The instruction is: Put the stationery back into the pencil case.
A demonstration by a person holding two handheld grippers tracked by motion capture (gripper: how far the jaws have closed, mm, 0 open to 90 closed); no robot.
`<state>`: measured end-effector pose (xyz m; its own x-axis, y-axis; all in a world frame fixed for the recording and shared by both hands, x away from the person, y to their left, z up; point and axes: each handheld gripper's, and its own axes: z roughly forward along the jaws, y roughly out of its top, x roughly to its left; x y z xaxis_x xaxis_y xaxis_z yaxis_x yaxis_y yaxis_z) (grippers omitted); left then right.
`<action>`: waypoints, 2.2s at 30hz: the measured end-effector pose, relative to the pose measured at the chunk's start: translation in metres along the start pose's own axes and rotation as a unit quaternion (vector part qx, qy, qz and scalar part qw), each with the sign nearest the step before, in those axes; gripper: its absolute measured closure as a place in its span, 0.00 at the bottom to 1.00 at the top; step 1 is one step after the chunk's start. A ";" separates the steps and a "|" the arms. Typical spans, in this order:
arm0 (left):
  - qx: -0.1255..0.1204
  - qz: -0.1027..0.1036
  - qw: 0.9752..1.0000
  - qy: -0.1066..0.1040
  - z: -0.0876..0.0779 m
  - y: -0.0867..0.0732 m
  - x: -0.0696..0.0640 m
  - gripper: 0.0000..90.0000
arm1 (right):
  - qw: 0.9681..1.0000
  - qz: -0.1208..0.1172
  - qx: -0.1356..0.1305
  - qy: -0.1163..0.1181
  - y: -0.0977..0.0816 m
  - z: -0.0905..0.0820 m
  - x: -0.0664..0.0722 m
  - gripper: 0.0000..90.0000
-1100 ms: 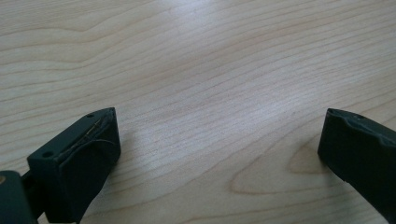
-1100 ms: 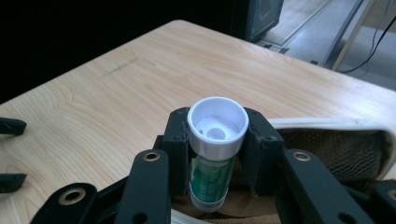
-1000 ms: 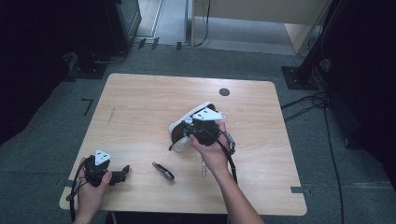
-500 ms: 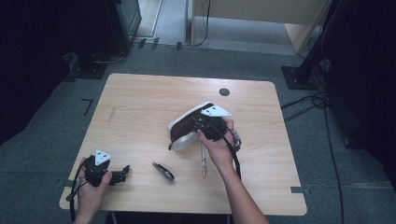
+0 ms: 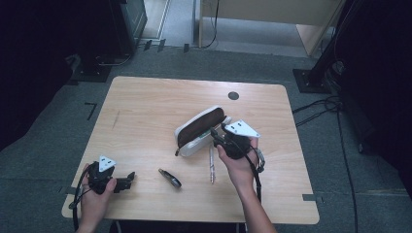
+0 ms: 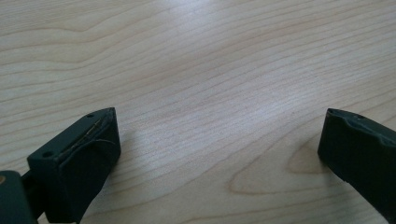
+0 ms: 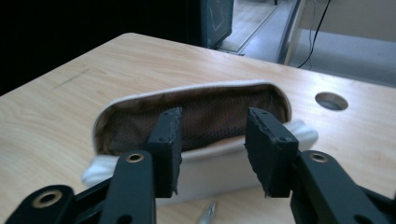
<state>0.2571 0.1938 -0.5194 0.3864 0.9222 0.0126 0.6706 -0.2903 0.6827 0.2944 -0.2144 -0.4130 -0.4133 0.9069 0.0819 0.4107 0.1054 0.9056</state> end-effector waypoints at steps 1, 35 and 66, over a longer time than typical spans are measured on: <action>0.000 0.000 1.000 0.000 0.000 0.000 0.000 0.00 | 1.000 0.002 0.000 -0.001 -0.002 -0.003 -0.001 0.64; 0.000 0.000 1.000 0.000 0.000 0.000 0.000 0.00 | 0.988 0.023 0.154 -0.023 -0.075 0.057 0.002 0.82; 0.000 0.000 1.000 0.000 0.000 0.000 0.000 0.00 | 0.972 -0.068 0.221 0.050 -0.083 0.036 0.001 0.88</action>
<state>0.2571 0.1938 -0.5194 0.3865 0.9222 0.0123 0.6708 -0.2903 0.6824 0.2889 -0.2072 -0.5030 -0.5561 0.8304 0.0332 0.6458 0.4067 0.6462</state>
